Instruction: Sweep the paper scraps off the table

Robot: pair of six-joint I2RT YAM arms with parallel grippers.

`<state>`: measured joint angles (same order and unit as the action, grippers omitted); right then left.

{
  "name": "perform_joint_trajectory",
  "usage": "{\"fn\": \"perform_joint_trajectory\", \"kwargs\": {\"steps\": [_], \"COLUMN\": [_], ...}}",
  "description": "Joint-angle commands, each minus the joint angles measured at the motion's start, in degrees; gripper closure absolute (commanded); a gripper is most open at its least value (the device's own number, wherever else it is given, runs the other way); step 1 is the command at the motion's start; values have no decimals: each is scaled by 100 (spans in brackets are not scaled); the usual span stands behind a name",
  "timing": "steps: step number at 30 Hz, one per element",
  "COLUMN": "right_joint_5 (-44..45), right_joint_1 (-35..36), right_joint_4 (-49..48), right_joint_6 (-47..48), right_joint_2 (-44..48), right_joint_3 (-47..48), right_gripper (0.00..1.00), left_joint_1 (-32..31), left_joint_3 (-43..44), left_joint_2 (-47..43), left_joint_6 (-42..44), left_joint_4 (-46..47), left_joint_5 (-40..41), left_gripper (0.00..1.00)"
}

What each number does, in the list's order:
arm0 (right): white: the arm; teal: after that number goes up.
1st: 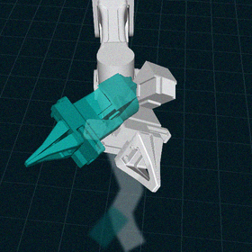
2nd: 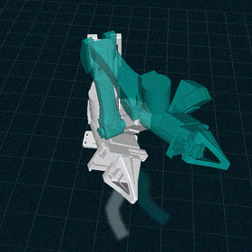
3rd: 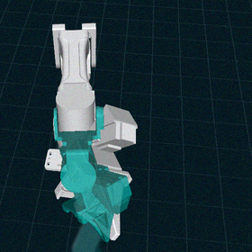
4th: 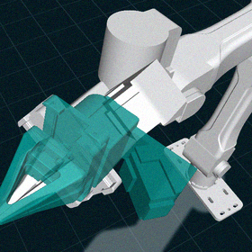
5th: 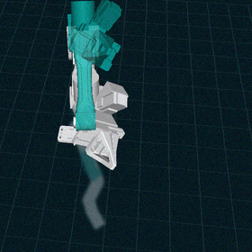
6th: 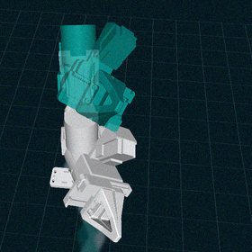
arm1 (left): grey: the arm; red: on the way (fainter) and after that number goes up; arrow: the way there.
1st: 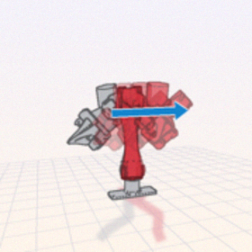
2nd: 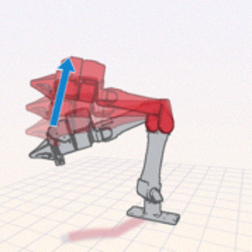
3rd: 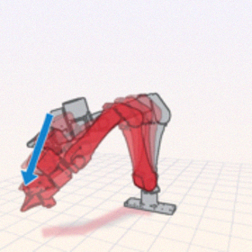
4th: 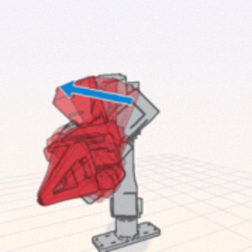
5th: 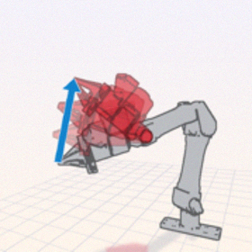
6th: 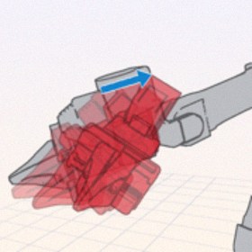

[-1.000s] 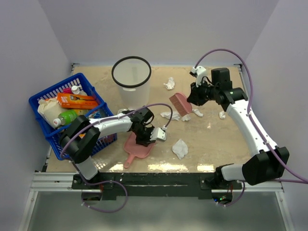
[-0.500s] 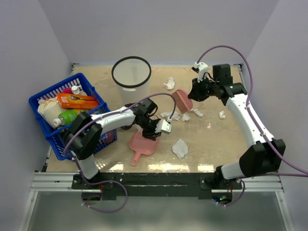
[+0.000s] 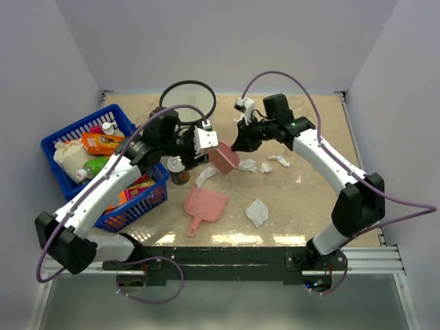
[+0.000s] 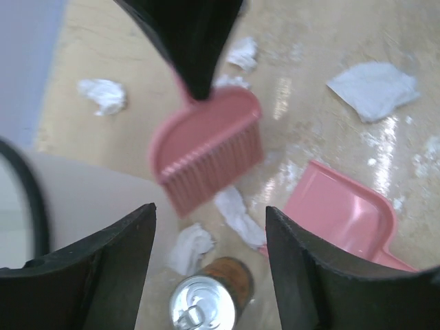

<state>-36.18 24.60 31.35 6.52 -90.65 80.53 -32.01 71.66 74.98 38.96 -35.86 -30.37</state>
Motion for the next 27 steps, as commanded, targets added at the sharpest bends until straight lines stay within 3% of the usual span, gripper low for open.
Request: {"fn": "perform_joint_trajectory", "kwargs": {"steps": [1, 5, 7, 9, 15, 27], "right_joint_5": [-117, 94, 173, 383, 1078, 1641], "right_joint_1": [466, 835, 941, 1108, 1495, 1785], "right_joint_4": [-498, -683, -692, -701, -771, -859], "right_joint_6": [-64, -37, 59, 138, 323, 455], "right_joint_2": [-163, -470, -707, -874, -1464, -2298], "right_joint_3": [384, 734, 946, 1262, 1869, 2476], "right_gripper": [100, 100, 100, 100, 100, 100], "left_joint_1": [151, 563, 591, 599, 635, 881], "left_joint_3": [752, 2138, 2343, 2362, 2186, 2036], "left_joint_2": [-387, -81, -80, -150, -352, -441], "left_joint_6": [-581, -1293, -1680, -2057, -2068, -2208], "left_joint_4": [236, 324, 561, 1000, 1072, 1107], "left_joint_5": [741, 445, 601, 839, 1007, 541], "left_gripper": [24, 17, 14, 11, 11, 11]}}
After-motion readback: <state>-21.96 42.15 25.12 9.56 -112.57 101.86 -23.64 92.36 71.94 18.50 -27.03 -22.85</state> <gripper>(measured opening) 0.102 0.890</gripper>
